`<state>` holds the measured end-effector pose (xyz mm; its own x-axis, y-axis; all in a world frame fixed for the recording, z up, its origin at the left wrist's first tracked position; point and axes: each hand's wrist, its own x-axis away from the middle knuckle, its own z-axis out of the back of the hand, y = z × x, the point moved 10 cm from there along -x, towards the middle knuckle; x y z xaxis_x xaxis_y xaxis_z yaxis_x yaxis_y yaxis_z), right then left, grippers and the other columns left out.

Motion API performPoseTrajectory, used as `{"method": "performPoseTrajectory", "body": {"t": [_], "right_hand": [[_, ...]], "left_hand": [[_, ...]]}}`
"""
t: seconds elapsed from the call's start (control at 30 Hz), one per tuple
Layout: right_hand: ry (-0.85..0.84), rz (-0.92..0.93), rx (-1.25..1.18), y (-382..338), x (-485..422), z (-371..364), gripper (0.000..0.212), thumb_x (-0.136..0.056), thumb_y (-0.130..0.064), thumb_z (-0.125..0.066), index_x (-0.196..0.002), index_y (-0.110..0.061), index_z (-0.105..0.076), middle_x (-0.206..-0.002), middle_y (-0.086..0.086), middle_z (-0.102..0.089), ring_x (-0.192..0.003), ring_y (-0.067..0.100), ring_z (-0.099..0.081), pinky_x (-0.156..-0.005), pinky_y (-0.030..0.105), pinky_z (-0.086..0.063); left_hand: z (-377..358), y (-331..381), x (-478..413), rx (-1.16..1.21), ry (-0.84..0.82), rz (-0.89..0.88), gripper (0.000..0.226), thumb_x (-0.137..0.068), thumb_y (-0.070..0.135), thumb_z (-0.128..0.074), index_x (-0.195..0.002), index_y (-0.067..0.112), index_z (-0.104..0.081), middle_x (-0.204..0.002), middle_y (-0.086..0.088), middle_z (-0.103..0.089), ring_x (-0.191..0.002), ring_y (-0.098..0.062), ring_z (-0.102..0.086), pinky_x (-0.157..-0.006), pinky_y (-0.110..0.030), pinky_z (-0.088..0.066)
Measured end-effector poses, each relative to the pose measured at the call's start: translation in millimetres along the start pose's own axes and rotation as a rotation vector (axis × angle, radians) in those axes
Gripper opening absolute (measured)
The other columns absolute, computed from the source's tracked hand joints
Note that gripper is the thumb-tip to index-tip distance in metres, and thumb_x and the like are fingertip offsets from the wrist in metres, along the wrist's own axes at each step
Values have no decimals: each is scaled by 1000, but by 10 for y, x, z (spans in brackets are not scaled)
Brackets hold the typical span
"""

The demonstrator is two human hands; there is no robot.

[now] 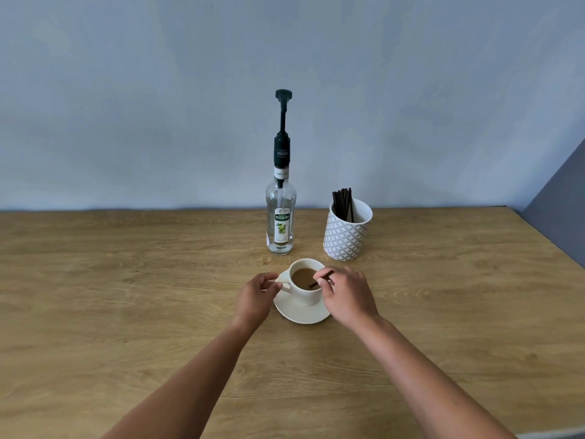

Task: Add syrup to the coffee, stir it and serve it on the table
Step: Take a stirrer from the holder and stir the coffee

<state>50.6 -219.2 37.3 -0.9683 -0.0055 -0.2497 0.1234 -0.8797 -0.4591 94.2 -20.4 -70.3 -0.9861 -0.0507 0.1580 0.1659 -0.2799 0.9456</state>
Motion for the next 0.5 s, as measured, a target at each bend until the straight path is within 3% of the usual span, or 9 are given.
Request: {"method": "performPoseTrajectory", "body": {"t": [0.07,0.13,0.2,0.27,0.37,0.5], "right_hand": [[-6,6,-57,-34,7,-7,16,-93,-22,-57,-100,-27,-70,-97,-8,-73,-96,16,-58,-93,34,-38],[-21,3,-78,-60,9,-27,18,-93,-23,-57,-101,-28,-72,-93,-7,-73,-96,16,-57,-93,34,-38],[-44,-8,-60,-68,0,-44,19,-94,-24,-56,-104,-29,-72,-92,-5,-72,-98,15,-56,-94,34,-38],[-49,-18,-18,-64,-13,-36,21,-95,-24,-56,-107,-30,-71,-95,-5,-72,-99,15,-56,-94,34,-37],[-31,-24,55,-52,-19,17,20,-95,-23,-54,-107,-28,-69,-98,-8,-72,-100,17,-57,-92,35,-38],[-29,-42,42,-47,16,24,18,-94,-22,-54,-101,-26,-69,-99,-9,-72,-99,17,-58,-92,38,-40]], "left_hand": [[86,-9,86,-112,61,-15,19,-91,34,-64,-110,33,-68,-103,10,-74,-100,-13,-69,-78,-28,-50],[165,-42,195,-268,117,-20,27,-91,38,-57,-115,35,-68,-113,11,-73,-104,-11,-66,-77,-28,-47],[172,-48,276,-480,132,-95,34,-91,36,-54,-122,30,-67,-127,6,-69,-119,-17,-60,-102,-39,-44],[68,-130,345,-723,66,-159,44,-95,39,-52,-137,27,-56,-148,2,-54,-143,-19,-40,-123,-47,-18],[-78,-336,423,-910,-26,-196,60,-100,52,-36,-154,27,-32,-167,1,-21,-156,-18,-6,-125,-47,2],[-119,-413,482,-974,-19,-247,63,-100,57,-22,-157,30,-24,-169,2,-11,-156,-18,2,-126,-47,6]]}}
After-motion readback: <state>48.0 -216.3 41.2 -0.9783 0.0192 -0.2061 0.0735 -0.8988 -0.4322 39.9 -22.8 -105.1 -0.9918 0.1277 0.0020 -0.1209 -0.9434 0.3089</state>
